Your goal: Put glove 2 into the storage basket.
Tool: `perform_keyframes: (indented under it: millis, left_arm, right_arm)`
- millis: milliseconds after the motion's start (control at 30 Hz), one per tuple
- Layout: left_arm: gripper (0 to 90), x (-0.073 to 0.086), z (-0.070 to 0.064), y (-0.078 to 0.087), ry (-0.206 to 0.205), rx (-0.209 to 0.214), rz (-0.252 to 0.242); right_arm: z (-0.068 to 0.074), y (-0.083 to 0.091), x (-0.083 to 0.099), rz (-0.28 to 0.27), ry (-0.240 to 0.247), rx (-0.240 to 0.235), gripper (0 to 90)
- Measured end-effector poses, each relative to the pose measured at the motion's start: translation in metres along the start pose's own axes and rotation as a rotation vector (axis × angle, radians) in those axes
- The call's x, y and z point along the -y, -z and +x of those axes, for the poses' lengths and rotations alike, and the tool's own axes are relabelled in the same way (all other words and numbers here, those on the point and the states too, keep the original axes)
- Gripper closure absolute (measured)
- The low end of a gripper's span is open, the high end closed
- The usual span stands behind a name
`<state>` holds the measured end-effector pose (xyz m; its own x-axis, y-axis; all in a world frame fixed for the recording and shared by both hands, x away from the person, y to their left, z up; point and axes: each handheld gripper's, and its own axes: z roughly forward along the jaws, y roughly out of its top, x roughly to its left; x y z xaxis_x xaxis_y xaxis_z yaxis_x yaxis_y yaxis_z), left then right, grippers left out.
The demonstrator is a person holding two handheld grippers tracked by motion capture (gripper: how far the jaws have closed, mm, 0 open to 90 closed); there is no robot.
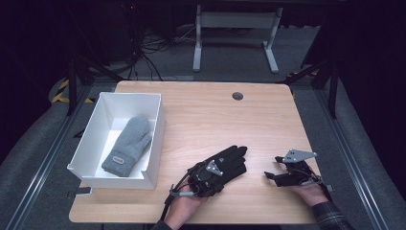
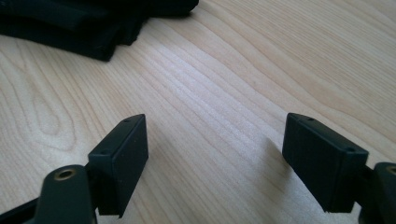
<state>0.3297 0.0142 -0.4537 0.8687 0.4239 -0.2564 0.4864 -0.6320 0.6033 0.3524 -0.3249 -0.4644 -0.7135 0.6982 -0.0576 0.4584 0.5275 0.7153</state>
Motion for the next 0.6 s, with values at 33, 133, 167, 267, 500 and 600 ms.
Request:
perform_keyframes:
  millis: [33, 133, 167, 267, 500, 600]
  left_arm:
    - [90.0, 0.0, 0.0, 0.004, -0.004, 0.003, -0.01]
    - [86.6, -0.004, 0.001, 0.014, -0.02, 0.011, -0.041]
    - [84.0, -0.008, 0.002, 0.02, -0.03, 0.004, -0.065]
    - [72.4, -0.016, 0.008, 0.031, -0.04, -0.011, -0.095]
    - [41.8, -0.036, 0.033, 0.031, -0.043, -0.041, -0.081]
    - [31.8, -0.039, 0.038, 0.026, -0.05, -0.06, -0.069]
  right_arm:
    - [0.0, 0.0, 0.0, -0.001, -0.002, 0.0, 21.9]
    - [-0.001, -0.001, 0.001, -0.005, -0.011, 0.003, 20.1]
    - [-0.001, -0.002, 0.001, -0.008, -0.016, 0.002, 19.7]
    - [-0.001, -0.003, 0.002, -0.016, -0.031, -0.004, 17.3]
    - [-0.001, -0.005, 0.002, -0.024, -0.034, -0.007, 15.3]
    - [-0.001, -0.005, 0.002, -0.024, -0.034, -0.007, 15.3]
